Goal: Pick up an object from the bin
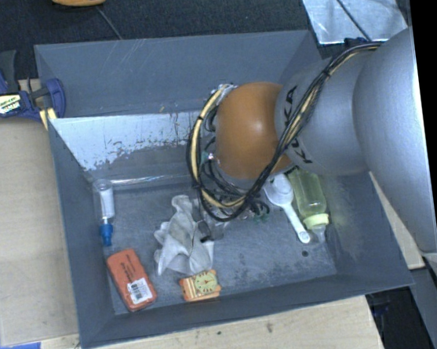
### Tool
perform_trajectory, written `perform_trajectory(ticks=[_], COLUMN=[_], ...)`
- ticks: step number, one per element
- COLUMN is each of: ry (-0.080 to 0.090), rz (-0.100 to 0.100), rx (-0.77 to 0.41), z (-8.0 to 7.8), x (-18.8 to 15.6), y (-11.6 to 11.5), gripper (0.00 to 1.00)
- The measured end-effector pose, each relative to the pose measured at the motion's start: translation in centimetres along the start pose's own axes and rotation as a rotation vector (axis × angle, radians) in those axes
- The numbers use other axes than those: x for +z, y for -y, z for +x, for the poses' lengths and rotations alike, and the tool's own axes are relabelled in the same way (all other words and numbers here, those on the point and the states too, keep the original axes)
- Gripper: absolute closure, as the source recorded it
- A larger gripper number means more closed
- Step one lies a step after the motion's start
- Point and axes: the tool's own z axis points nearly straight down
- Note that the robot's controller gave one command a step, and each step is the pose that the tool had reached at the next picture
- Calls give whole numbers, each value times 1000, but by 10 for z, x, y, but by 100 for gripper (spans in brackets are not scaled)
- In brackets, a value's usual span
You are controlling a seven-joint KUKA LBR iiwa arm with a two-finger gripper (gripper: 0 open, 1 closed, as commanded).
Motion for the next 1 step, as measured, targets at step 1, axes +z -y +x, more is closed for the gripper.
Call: perform_trajectory(ticks=[1], ry=[0], rz=[0], rx=[0], z=[0], x=[0], y=[0], gripper=[100])
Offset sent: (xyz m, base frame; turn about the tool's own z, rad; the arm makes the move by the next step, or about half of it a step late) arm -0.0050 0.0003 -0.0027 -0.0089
